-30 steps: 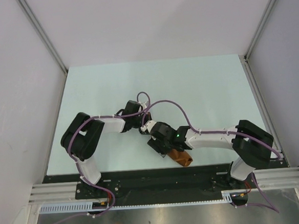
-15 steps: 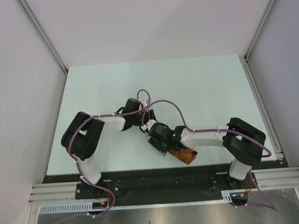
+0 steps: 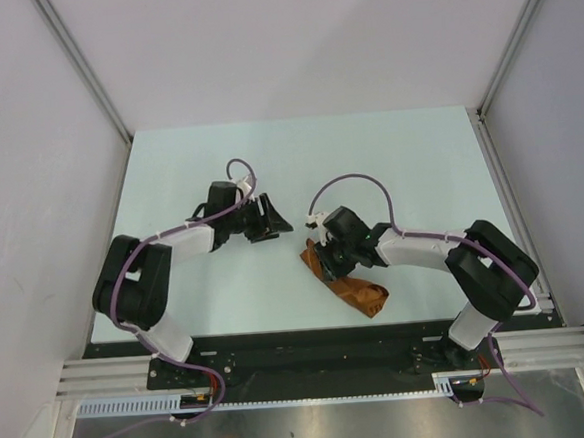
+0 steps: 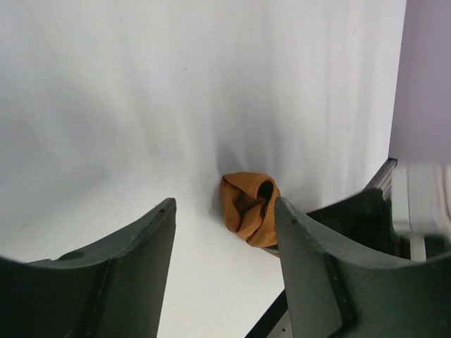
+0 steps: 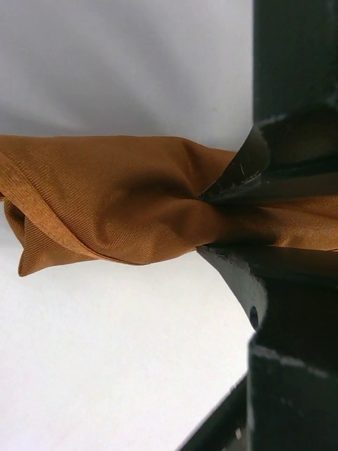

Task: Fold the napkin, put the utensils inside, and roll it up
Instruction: Roll the napkin with the utensil

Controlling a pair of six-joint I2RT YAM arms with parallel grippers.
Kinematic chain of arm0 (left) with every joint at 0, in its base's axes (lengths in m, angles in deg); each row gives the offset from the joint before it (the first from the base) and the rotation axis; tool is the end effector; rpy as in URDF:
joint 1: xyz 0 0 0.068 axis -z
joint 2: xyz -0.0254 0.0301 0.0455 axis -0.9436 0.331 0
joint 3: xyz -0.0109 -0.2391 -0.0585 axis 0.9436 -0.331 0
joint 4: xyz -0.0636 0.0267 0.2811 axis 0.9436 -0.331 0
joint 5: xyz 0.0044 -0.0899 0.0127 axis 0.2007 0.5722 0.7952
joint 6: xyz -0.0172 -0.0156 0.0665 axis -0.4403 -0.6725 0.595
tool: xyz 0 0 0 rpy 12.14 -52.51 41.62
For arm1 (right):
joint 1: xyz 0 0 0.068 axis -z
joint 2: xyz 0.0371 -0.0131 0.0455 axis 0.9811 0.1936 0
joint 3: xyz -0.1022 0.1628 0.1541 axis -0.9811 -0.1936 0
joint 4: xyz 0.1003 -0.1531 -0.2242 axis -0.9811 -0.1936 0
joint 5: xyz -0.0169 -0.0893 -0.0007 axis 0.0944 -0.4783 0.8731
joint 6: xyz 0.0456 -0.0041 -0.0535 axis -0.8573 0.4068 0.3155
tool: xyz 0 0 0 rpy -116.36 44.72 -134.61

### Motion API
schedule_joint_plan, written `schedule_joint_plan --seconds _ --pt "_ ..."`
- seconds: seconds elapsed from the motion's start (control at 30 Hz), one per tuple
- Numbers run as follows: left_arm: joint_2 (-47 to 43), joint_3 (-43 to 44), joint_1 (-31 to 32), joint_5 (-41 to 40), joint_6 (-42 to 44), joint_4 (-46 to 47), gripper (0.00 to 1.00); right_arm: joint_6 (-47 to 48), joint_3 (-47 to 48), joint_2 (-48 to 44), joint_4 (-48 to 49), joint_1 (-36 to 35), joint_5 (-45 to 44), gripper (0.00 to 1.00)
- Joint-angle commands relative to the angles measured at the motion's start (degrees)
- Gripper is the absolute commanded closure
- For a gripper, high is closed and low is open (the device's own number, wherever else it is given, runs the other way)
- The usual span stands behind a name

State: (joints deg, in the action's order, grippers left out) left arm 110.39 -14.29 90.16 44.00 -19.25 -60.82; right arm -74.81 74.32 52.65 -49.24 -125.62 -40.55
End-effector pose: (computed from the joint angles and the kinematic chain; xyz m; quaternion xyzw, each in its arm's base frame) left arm 0.3323 -0.1508 0.1022 -0.0201 0.8860 -0.4097 0.2161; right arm 0.2302 0.2583 0.0945 -0.3260 0.8981 0.2019 0.2154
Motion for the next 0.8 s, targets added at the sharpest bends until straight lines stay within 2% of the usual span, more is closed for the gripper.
schedule_joint_plan --seconds 0.0,0.17,0.33,0.43,0.57,0.63,0.77 --pt "-5.2 -3.1 0.2 1.1 1.9 2.9 0.36 -3.5 -2.0 0.1 4.4 2.2 17.3 0.71" --pt "-6.2 -6.4 1.1 2.2 1.7 4.9 0.29 -5.5 -0.7 1.6 8.5 3.1 23.6 0.71" --pt "-5.1 -7.1 3.3 2.1 0.2 6.8 0.27 -5.2 0.6 2.9 7.3 3.7 19.8 0.66" --pt "-5.9 -7.3 3.2 -0.1 -0.2 6.1 0.22 -4.8 1.3 1.4 6.4 3.7 18.6 0.5" --pt "-7.7 -6.6 2.1 -2.2 0.0 3.3 0.15 -4.0 2.0 -1.2 4.2 3.8 18.6 0.38" --pt "-8.0 -6.4 1.2 -2.4 0.3 2.7 0.13 -3.6 2.6 -2.4 3.4 3.8 18.3 0.32" --pt "-9.7 -6.2 -0.5 -2.7 1.2 0.4 0.12 -3.1 3.5 -5.4 -0.1 4.1 17.9 0.28"
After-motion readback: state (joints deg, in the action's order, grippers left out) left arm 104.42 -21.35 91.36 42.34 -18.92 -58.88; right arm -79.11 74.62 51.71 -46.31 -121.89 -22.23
